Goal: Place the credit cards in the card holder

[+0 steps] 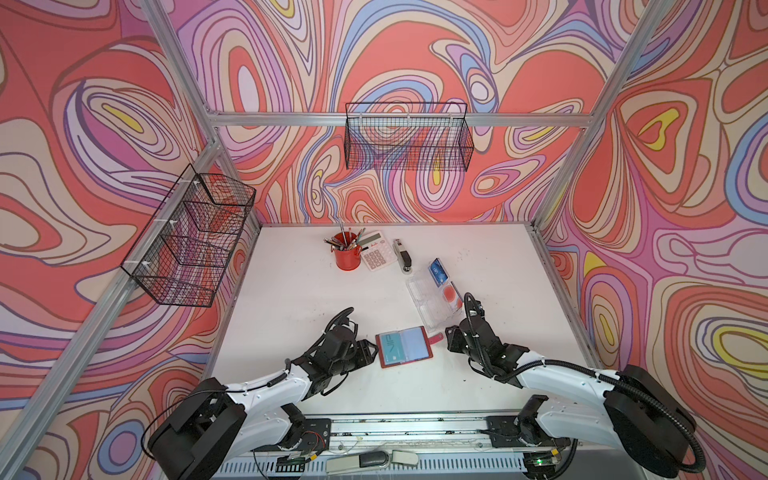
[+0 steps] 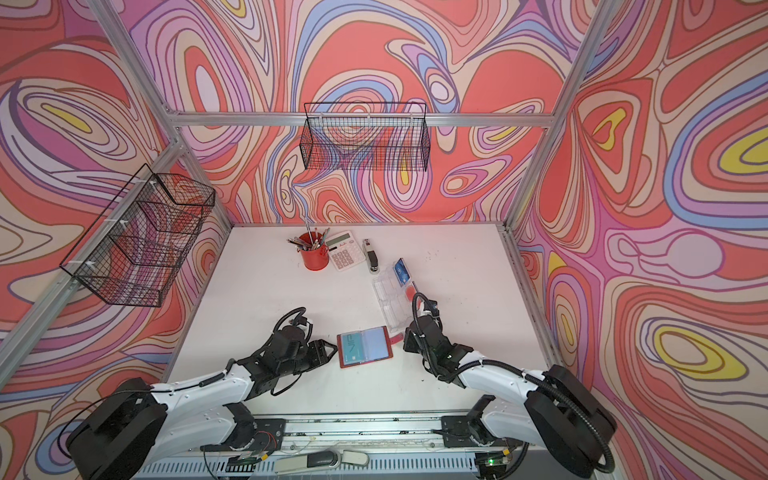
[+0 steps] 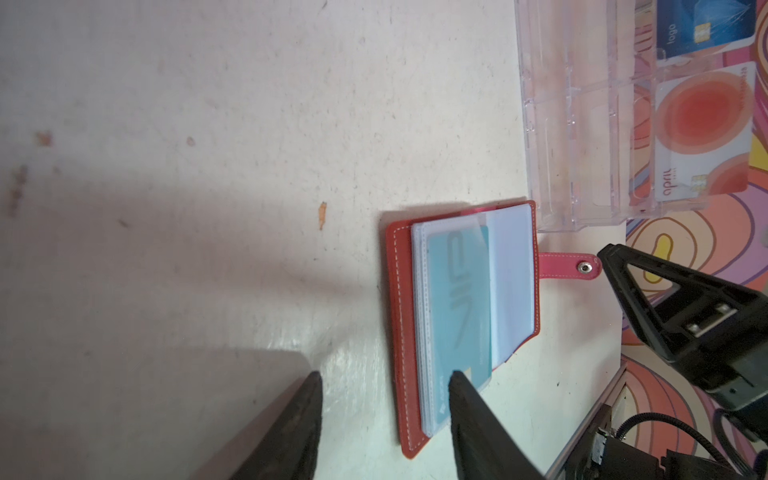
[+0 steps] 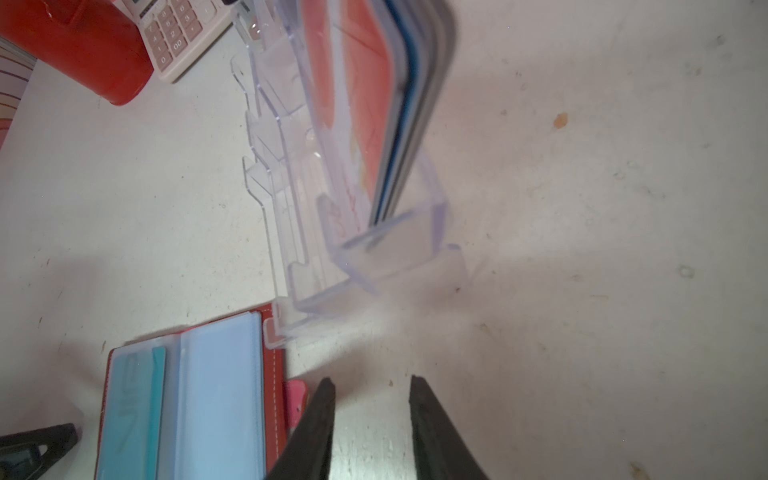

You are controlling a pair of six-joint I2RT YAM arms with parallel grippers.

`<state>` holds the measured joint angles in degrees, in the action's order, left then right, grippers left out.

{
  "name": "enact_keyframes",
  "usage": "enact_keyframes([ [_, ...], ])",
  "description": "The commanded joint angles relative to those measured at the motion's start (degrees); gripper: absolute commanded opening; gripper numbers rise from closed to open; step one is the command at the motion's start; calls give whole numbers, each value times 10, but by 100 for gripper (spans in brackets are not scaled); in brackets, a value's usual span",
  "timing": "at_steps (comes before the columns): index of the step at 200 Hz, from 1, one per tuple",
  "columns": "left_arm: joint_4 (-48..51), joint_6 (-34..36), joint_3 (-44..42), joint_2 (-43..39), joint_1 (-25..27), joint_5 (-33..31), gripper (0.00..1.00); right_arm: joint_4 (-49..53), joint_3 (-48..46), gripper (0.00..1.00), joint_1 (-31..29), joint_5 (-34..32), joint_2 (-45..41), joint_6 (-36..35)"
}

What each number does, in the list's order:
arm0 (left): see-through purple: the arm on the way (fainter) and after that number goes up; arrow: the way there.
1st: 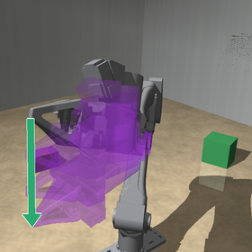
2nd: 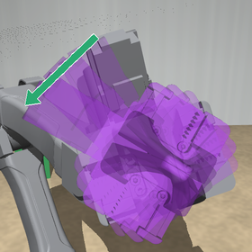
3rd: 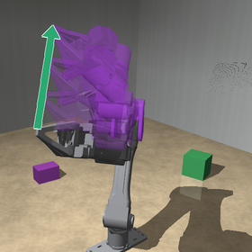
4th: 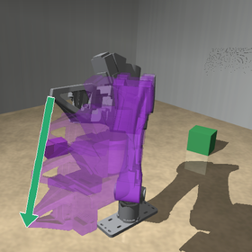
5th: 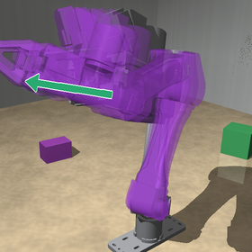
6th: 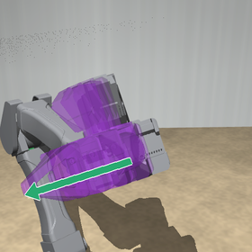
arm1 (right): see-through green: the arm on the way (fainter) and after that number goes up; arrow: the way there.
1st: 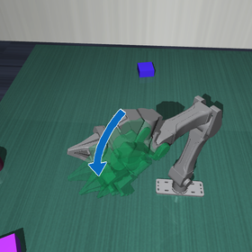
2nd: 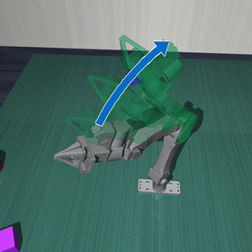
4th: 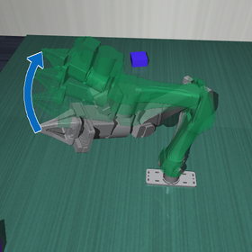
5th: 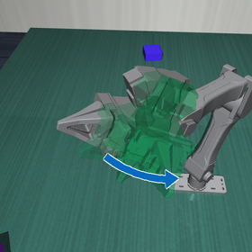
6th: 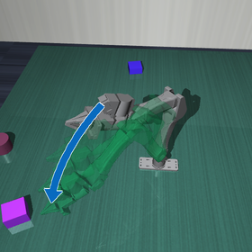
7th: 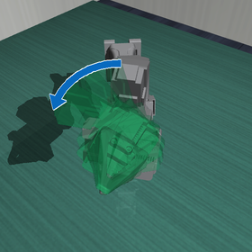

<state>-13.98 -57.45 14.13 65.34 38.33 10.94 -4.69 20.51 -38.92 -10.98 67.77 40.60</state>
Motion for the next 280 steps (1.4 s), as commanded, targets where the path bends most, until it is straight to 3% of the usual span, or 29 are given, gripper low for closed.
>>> enact_keyframes([
  [1,-6,-2,12,-4,3,-4,51,-43,-8,30,5,58,-3,-24],
  [65,-7,-1,13,-1,3,-7,51,-69,-19,28,12,85,17,-30],
  [120,-9,1,14,3,3,-9,51,-78,-17,13,14,92,34,-32],
  [148,-9,1,15,6,3,-9,51,-82,-14,0,13,101,39,-32],
  [218,-42,-7,17,45,3,4,52,-125,-31,0,14,154,34,24],
  [280,-176,-42,22,159,3,68,51,-202,-73,0,8,179,44,78],
])
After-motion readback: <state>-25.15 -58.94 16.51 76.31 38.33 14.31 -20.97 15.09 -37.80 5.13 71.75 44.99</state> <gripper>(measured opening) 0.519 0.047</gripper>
